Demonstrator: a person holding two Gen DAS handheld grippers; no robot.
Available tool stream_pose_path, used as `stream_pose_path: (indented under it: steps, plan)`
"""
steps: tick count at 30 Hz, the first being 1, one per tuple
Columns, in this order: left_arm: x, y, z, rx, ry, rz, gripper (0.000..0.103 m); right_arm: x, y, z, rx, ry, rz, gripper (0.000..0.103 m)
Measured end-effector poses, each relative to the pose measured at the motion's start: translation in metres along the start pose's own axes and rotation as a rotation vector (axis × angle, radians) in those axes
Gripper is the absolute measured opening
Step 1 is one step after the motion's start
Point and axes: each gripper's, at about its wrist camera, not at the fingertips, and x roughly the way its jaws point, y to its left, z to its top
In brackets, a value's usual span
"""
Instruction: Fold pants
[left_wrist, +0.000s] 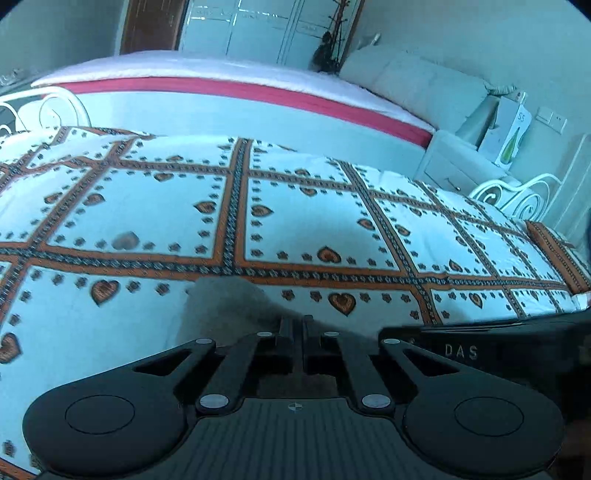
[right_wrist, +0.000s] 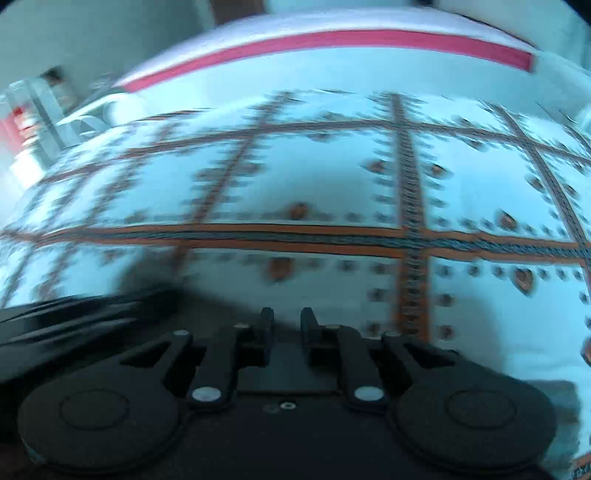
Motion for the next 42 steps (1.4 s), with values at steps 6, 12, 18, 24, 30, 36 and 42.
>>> stream_pose_path:
  steps: [6, 12, 18, 24, 30, 36, 42]
  plan:
    - [-0.026, 0.020, 0.009, -0.031, -0.005, 0.005, 0.008, -0.057, 0.010, -0.021, -0.051, -0.140, 0.071, 0.016]
    - [-0.044, 0.017, -0.020, 0.004, 0.058, 0.009, 0.057, -0.046, 0.022, -0.066, -0.126, -0.065, 0.062, 0.027]
    - [-0.068, 0.013, -0.068, 0.073, 0.110, 0.086, 0.063, -0.073, 0.019, -0.101, -0.180, -0.082, -0.001, 0.029]
    - [-0.102, 0.018, -0.102, 0.017, 0.121, 0.069, 0.064, -0.101, 0.037, -0.144, -0.286, -0.130, -0.042, 0.038]
    - [-0.130, 0.021, -0.099, 0.013, 0.088, 0.052, 0.065, -0.120, 0.039, -0.156, -0.321, -0.157, -0.052, 0.040]
    - [-0.142, 0.020, -0.074, 0.027, 0.030, 0.106, 0.088, -0.152, -0.008, -0.140, -0.016, -0.317, 0.085, 0.079]
    - [-0.132, 0.011, -0.064, 0.104, 0.021, 0.198, 0.100, -0.150, -0.025, -0.142, 0.011, -0.304, 0.070, 0.080]
